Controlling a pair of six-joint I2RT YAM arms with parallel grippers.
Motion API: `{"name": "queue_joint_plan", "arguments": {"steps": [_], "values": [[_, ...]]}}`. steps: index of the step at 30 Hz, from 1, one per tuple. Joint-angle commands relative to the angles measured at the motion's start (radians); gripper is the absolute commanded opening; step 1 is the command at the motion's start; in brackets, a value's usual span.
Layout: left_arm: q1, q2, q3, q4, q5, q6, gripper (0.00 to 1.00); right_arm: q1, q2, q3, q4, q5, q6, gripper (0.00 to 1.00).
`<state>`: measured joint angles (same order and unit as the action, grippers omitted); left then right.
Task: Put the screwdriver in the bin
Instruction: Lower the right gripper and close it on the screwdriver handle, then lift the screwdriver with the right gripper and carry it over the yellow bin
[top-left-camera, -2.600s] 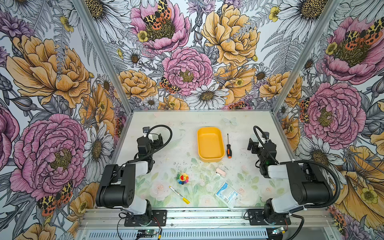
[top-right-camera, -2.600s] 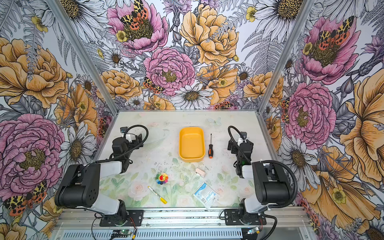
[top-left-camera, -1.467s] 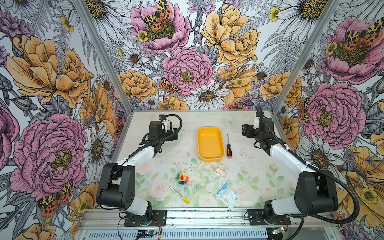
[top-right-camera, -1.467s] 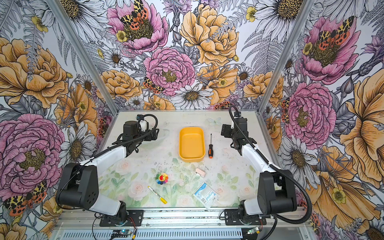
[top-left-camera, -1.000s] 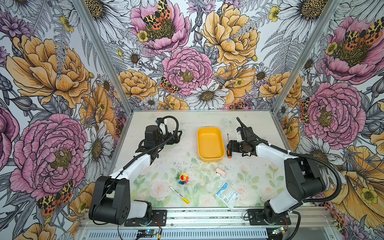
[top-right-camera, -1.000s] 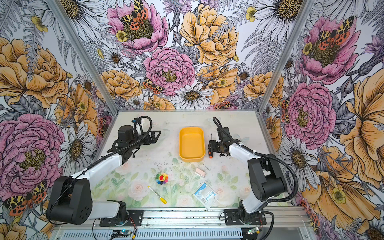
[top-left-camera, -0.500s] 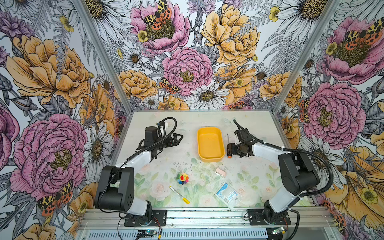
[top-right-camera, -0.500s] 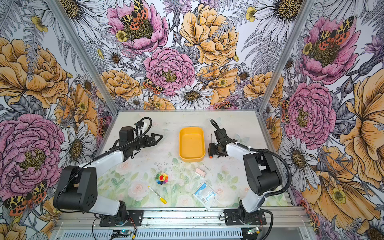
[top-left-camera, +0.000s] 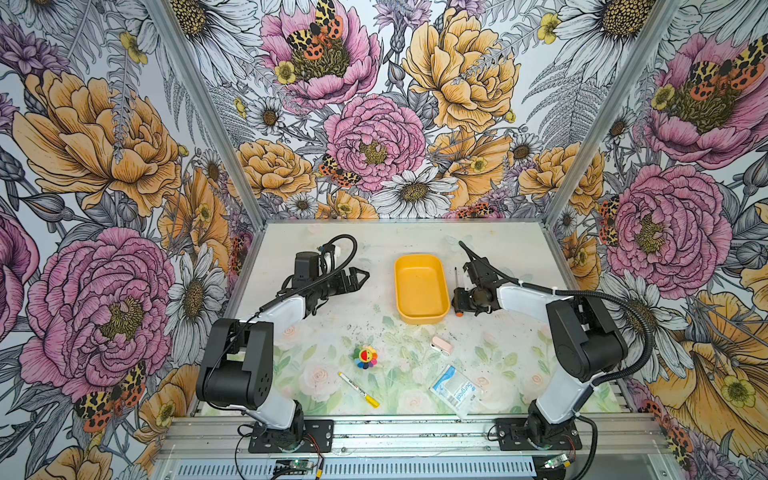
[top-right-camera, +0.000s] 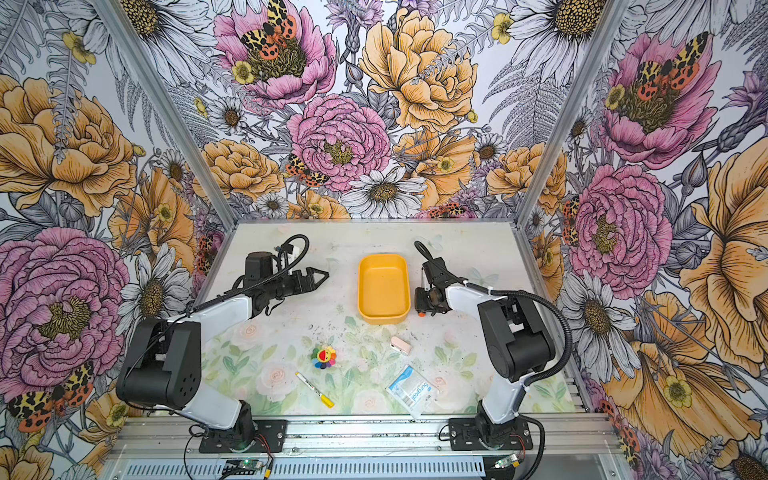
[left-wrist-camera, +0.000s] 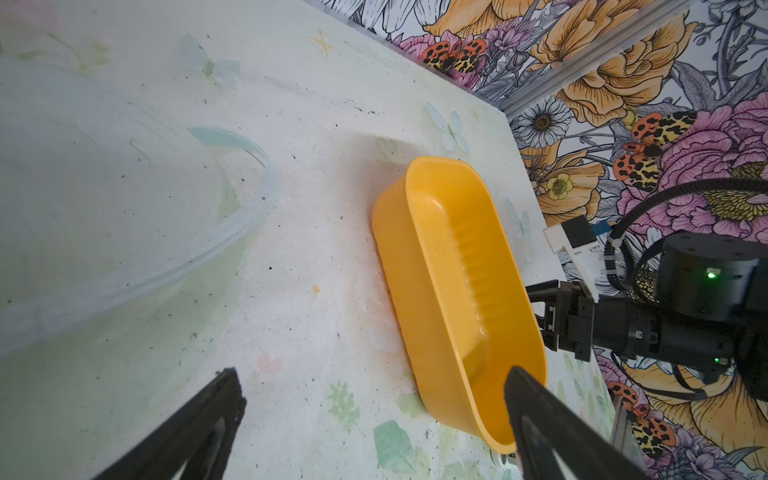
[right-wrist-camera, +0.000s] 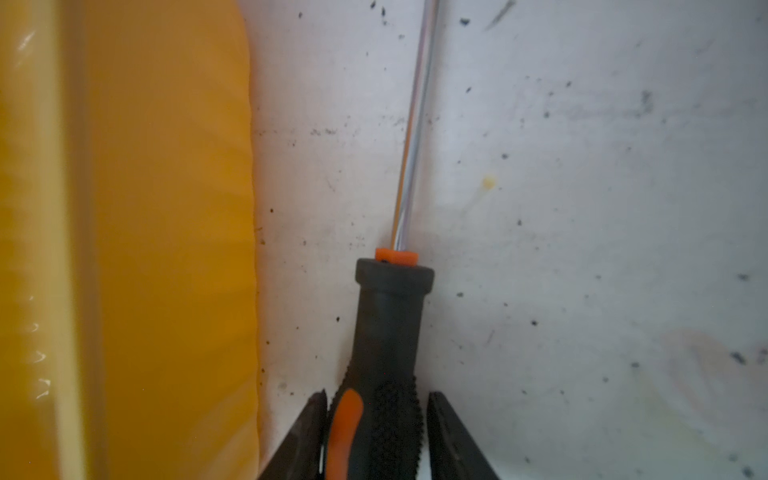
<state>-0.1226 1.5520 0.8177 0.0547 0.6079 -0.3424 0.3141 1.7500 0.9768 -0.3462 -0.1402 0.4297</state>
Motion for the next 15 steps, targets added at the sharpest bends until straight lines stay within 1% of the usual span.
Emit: {"name": "queue_joint_plan", "arguments": {"steps": [1, 4, 5, 8, 15], "values": [[-0.009, 0.005, 0.031, -0.001, 0.048, 0.014, 0.99, 0.008, 0.016, 0.028, -0.029, 0.037, 0.004, 0.36], [-0.013, 0.004, 0.033, -0.005, 0.059, 0.023, 0.99, 0.007, 0.016, 0.028, -0.043, 0.04, 0.004, 0.28], [-0.015, 0.006, 0.033, -0.007, 0.059, 0.027, 0.99, 0.007, 0.016, 0.029, -0.045, 0.038, 0.003, 0.22], [-0.016, 0.008, 0.032, -0.01, 0.057, 0.032, 0.99, 0.006, 0.014, 0.033, -0.057, 0.032, -0.006, 0.0], [-0.021, -0.004, 0.031, -0.009, 0.057, 0.041, 0.99, -0.016, -0.041, 0.046, -0.099, 0.008, -0.012, 0.0]]}}
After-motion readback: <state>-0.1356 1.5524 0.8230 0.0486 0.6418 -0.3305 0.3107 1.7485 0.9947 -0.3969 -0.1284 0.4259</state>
